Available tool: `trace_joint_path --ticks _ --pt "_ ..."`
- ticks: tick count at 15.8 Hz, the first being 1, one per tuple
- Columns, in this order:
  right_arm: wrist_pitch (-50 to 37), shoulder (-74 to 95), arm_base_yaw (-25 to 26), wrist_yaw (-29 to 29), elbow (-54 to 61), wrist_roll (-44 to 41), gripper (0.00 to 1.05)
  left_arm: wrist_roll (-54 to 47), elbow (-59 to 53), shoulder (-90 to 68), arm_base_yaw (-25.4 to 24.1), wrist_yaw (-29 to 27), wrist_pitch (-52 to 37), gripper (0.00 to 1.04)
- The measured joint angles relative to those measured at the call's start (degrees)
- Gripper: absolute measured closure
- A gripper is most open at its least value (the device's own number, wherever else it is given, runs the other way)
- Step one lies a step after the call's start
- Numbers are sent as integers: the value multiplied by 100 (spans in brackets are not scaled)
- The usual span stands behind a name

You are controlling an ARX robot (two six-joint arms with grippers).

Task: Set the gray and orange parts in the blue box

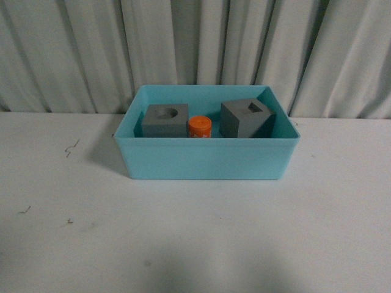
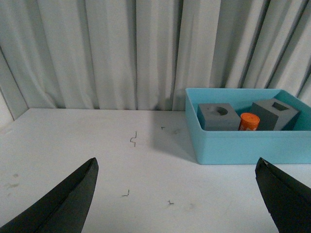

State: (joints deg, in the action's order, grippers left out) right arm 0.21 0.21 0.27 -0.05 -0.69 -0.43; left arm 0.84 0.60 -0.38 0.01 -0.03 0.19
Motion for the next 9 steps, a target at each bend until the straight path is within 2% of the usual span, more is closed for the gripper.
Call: trace_joint_path --ticks 9 --pt "0 -2 0 0 0 0 6 0 0 0 0 0 0 7"
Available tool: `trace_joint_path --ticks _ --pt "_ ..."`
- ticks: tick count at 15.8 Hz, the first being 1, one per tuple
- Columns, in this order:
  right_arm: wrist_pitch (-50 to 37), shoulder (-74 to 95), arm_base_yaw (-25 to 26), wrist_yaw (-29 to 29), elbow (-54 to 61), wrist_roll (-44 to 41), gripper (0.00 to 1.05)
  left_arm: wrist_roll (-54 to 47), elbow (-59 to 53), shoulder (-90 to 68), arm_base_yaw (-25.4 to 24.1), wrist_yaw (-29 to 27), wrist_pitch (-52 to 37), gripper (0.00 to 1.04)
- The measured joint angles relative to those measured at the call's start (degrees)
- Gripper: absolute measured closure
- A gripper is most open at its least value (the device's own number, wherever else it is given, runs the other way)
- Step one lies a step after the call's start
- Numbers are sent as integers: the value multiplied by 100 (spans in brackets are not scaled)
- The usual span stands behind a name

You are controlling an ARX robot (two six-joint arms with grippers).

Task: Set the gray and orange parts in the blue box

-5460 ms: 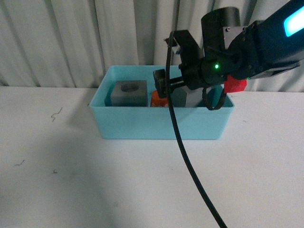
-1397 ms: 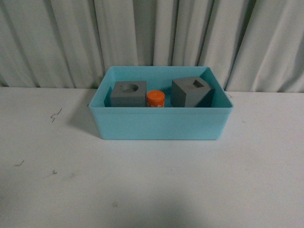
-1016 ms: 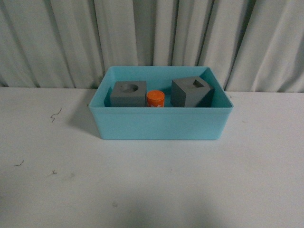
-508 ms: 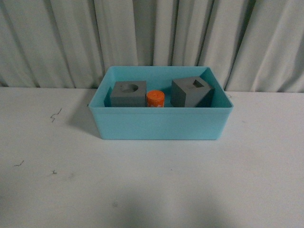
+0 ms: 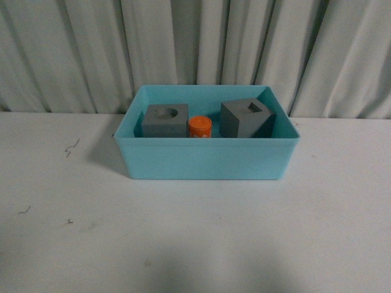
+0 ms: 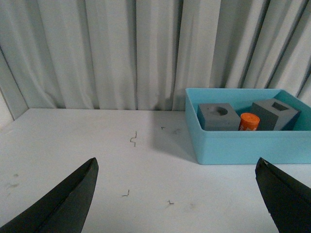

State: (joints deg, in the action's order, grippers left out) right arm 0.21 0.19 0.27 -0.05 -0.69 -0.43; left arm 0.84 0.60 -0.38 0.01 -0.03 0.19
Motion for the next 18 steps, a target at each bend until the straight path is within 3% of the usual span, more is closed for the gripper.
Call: trace_joint_path --ticks 18 --pt "2 0 0 0 0 0 6 0 0 0 0 0 0 7"
